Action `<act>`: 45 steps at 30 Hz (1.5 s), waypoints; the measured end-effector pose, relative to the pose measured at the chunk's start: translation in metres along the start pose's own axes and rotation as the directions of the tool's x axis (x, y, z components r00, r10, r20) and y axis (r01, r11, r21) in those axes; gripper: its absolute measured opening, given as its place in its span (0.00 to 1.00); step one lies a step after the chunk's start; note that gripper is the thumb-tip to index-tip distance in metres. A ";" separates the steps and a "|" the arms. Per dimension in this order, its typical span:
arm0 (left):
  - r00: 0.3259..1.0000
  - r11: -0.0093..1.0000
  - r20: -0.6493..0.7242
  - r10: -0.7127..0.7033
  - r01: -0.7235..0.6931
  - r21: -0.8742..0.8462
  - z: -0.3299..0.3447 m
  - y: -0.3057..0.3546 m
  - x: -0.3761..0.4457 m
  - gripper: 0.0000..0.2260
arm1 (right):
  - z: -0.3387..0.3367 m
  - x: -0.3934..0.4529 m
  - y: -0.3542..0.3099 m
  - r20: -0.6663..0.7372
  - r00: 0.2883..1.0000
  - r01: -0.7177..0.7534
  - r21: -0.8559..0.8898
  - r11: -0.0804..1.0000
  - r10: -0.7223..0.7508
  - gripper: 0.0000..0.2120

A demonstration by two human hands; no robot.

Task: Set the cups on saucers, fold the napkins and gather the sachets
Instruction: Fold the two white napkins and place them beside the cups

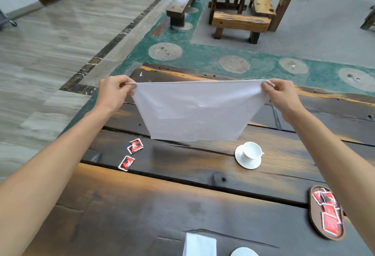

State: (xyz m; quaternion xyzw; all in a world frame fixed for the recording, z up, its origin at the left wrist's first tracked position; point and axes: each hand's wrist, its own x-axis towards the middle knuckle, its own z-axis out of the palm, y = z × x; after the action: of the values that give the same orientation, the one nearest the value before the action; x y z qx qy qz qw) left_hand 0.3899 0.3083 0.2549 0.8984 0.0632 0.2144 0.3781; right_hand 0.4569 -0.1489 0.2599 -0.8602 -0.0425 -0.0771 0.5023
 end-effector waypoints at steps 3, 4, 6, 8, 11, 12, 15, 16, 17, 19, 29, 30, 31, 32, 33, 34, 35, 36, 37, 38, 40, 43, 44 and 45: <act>1.000 1.000 0.005 -0.017 0.017 -0.020 0.000 -0.001 0.002 0.03 | 0.000 0.000 0.002 0.007 1.000 0.021 -0.001 1.000 -0.021 0.19; 1.000 0.999 0.011 -0.019 0.019 -0.026 0.001 -0.002 0.003 0.03 | 0.000 0.000 0.003 0.010 1.000 0.028 0.002 1.000 -0.028 0.19; 1.000 0.999 0.026 -0.018 0.019 -0.032 0.002 -0.004 0.004 0.04 | 0.001 0.000 0.005 0.013 0.999 0.033 0.015 0.999 -0.033 0.18; 0.999 0.999 0.039 -0.020 0.021 -0.043 0.003 -0.007 0.004 0.04 | 0.001 0.000 0.007 0.014 1.000 0.022 0.032 0.999 -0.022 0.17; 0.998 0.997 0.046 -0.035 0.038 -0.066 0.009 -0.010 0.004 0.03 | 0.000 -0.001 0.007 0.017 1.000 0.013 0.049 0.999 -0.013 0.17; 0.998 0.998 0.041 -0.038 0.040 -0.049 0.012 -0.011 0.005 0.03 | -0.001 -0.001 0.005 0.012 1.000 0.015 0.058 0.998 -0.016 0.16; 0.996 0.997 0.032 -0.080 0.080 -0.004 0.024 -0.014 0.008 0.04 | -0.005 -0.007 -0.010 -0.036 0.999 0.030 0.133 0.991 -0.026 0.09; 0.995 0.995 0.034 -0.096 0.096 -0.007 0.029 -0.014 0.010 0.04 | -0.007 -0.010 -0.018 -0.055 0.998 0.048 0.164 0.985 -0.040 0.08; 0.994 0.994 0.036 -0.108 0.108 -0.010 0.034 -0.015 0.012 0.04 | -0.008 -0.013 -0.027 -0.071 0.996 0.069 0.193 0.979 -0.056 0.08; 0.994 0.994 0.037 -0.106 0.108 -0.032 0.044 -0.015 0.015 0.03 | -0.011 -0.020 -0.045 -0.098 0.991 0.112 0.248 0.962 -0.090 0.08; 0.809 0.691 0.178 -0.560 0.574 -0.440 0.124 -0.075 -0.059 0.14 | 0.096 -0.136 -0.034 0.385 0.879 0.270 0.083 0.959 -0.280 0.06; 0.721 0.566 0.267 -0.639 0.676 -0.472 0.131 -0.080 -0.080 0.17 | 0.119 -0.154 -0.022 0.469 0.837 0.300 0.037 0.953 -0.282 0.06; 0.629 0.448 0.371 -0.683 0.762 -0.468 0.138 -0.084 -0.104 0.18 | 0.144 -0.171 -0.009 0.547 0.793 0.322 -0.002 0.947 -0.269 0.08; 0.553 0.373 0.470 -0.688 0.825 -0.425 0.144 -0.089 -0.130 0.18 | 0.168 -0.186 0.006 0.615 0.750 0.339 -0.045 0.940 -0.241 0.09; 0.488 0.321 0.560 -0.670 0.870 -0.373 0.149 -0.094 -0.155 0.17 | 0.191 -0.198 0.019 0.669 0.717 0.342 -0.095 0.935 -0.194 0.12; 0.415 0.254 0.641 -0.646 0.908 -0.332 0.153 -0.098 -0.180 0.17 | 0.212 -0.209 0.033 0.701 0.701 0.330 -0.151 0.932 -0.134 0.13; 0.338 0.174 0.710 -0.617 0.939 -0.295 0.156 -0.101 -0.202 0.18 | 0.230 -0.218 0.046 0.715 0.695 0.310 -0.205 0.928 -0.073 0.14; 0.272 0.101 0.759 -0.591 0.959 -0.265 0.160 -0.107 -0.221 0.21 | 0.246 -0.225 0.058 0.725 0.688 0.291 -0.243 0.925 -0.026 0.14; 0.230 0.051 0.783 -0.578 0.968 -0.247 0.163 -0.112 -0.236 0.23 | 0.260 -0.232 0.067 0.740 0.673 0.285 -0.263 0.922 0.003 0.14; 0.199 0.020 0.786 -0.585 0.973 -0.231 0.164 -0.117 -0.248 0.22 | 0.273 -0.239 0.075 0.762 0.647 0.288 -0.276 0.917 0.026 0.15; 0.200 0.041 0.712 -0.673 0.971 -0.234 0.167 -0.126 -0.266 0.14 | 0.294 -0.253 0.086 0.815 0.576 0.280 -0.267 0.922 0.060 0.15; 0.361 0.311 0.479 -0.800 0.933 -0.183 0.170 -0.153 -0.279 0.11 | 0.310 -0.265 0.100 0.887 0.453 0.203 -0.197 0.959 0.087 0.15; 0.428 0.422 0.423 -0.798 0.899 -0.115 0.167 -0.162 -0.280 0.12 | 0.309 -0.263 0.107 0.892 0.439 0.155 -0.193 0.969 0.107 0.16; 0.489 0.520 0.388 -0.781 0.854 -0.030 0.162 -0.170 -0.280 0.11 | 0.304 -0.258 0.115 0.876 0.465 0.117 -0.204 0.972 0.128 0.17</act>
State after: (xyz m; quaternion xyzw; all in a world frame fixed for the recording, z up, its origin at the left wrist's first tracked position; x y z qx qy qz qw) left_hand 0.2162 0.2453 -0.0599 0.7327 0.3969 -0.1387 0.5351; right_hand 0.2478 0.0604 -0.0306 -0.8286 -0.2840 0.3761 0.3021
